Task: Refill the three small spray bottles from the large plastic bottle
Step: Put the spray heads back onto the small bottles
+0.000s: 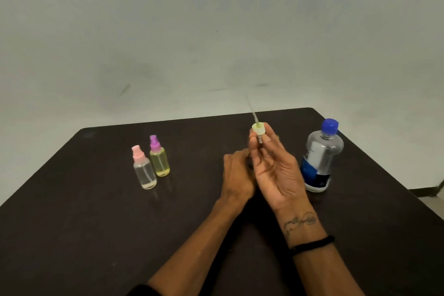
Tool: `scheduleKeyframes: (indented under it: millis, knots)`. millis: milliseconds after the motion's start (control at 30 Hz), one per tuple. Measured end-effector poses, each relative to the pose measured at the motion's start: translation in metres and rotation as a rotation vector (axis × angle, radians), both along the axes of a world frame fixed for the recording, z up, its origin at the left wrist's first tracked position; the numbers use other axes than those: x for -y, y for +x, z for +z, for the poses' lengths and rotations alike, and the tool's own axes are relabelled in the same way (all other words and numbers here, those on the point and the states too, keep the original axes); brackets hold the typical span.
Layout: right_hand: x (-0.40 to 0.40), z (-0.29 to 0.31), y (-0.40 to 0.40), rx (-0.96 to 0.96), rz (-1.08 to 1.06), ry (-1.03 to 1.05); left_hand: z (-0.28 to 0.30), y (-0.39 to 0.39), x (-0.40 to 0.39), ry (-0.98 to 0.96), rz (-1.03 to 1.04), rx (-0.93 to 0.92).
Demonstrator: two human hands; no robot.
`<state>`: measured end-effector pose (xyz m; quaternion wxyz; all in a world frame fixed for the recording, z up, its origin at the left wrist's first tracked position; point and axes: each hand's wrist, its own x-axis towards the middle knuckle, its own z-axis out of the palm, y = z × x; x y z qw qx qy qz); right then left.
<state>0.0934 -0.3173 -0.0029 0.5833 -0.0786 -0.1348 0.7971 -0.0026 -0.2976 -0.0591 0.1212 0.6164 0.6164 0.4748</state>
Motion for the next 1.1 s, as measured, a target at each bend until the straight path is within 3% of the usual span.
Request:
scheduleKeyframes:
  millis: [467,700,833,1100]
  knots:
    - [-0.014,-0.01,0.009,-0.059,-0.073,-0.031,0.004,0.013,-0.02,-0.034,-0.088,0.151]
    - [-0.007,-0.005,0.008,0.103,-0.132,0.003,0.007,-0.038,0.019,0.035,-0.032,0.184]
    - [-0.005,-0.005,0.001,0.298,-0.171,0.062,0.002,-0.07,0.049,0.055,0.017,0.213]
    - [0.0,-0.008,-0.007,0.529,-0.298,0.141,-0.008,-0.088,0.064,0.096,0.046,0.213]
